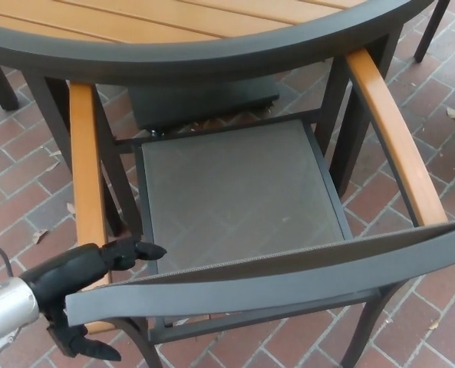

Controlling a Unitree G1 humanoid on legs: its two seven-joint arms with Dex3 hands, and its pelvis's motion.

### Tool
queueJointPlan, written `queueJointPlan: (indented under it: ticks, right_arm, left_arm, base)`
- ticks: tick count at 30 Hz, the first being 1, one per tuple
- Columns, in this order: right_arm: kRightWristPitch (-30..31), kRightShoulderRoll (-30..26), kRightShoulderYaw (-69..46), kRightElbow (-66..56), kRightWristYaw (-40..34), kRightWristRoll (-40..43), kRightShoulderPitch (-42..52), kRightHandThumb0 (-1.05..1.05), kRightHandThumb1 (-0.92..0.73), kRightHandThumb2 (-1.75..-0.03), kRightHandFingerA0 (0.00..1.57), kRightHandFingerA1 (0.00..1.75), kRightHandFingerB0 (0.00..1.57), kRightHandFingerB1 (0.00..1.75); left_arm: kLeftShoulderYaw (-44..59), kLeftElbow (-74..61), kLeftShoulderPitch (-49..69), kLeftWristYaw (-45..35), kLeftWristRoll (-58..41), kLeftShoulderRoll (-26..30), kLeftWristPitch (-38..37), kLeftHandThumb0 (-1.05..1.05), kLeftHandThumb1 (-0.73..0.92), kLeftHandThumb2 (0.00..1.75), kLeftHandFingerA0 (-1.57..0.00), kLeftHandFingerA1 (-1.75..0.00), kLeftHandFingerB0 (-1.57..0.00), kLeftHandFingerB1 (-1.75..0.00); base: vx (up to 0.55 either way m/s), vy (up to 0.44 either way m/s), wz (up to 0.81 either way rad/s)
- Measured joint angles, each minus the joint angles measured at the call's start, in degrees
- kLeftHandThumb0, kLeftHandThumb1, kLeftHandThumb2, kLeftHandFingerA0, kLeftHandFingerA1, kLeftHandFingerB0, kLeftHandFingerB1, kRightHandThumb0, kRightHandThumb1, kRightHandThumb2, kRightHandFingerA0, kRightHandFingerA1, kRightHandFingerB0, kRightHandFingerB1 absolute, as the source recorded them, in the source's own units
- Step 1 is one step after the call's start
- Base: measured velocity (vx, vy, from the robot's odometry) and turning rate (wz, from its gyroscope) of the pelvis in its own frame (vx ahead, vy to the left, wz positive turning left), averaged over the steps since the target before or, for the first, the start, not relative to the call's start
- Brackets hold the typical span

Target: A chair is kept outside and the robot walks towards it to grab it and pull it out towards itself

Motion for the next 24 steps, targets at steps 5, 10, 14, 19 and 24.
queueJointPlan:
  ticks: [5,10,14,19,24]
  right_arm:
    - [1.7,0.1,-0.4,0.4,-0.9,0.2,0.2,-0.76,-0.44,-0.74,0.0,0.03,0.0,0.0]
    - [3.0,0.1,-0.5,0.4,-1.8,0.4,0.5,-0.71,-0.39,-0.69,0.0,0.06,0.0,0.02]
    - [4.6,0.1,-0.5,0.4,-2.1,0.4,0.6,-0.6,-0.31,-0.65,0.06,0.16,0.0,0.07]
    - [6.4,0.5,-0.2,0.9,-2.1,0.4,-0.1,-0.56,-0.38,-0.74,0.3,0.61,0.0,0.16]
    - [7.8,1.1,0.9,2.0,-2.1,0.2,-1.3,-0.47,-0.55,-0.6,0.69,0.61,0.05,0.23]
  left_arm:
    - [1.0,0.4,0.8,5.0,1.1,-3.3,1.6,-0.7,0.4,0.56,-0.05,-0.57,0.0,-0.31]
    - [2.1,1.5,1.3,9.6,1.6,-6.2,3.1,-0.68,0.3,0.67,-0.12,-0.59,-0.03,-0.26]
    - [4.2,1.5,2.1,11.9,1.2,-8.7,4.3,-0.7,0.34,0.59,-0.17,-0.61,0.0,-0.26]
    - [7.5,0.4,5.0,14.2,-0.7,-12.7,5.6,-0.73,0.37,0.76,-0.72,-0.81,-0.05,-0.2]
    - [10.9,-2.1,8.6,17.5,-3.1,-17.1,7.4,-0.67,0.43,0.8,-1.1,-1.03,-0.04,-0.45]
  base:
    - [0.0,0.0,0.0]
    - [0.0,0.0,0.0]
    - [0.0,0.0,0.0]
    - [0.0,0.0,0.0]
    - [0.0,0.0,0.0]
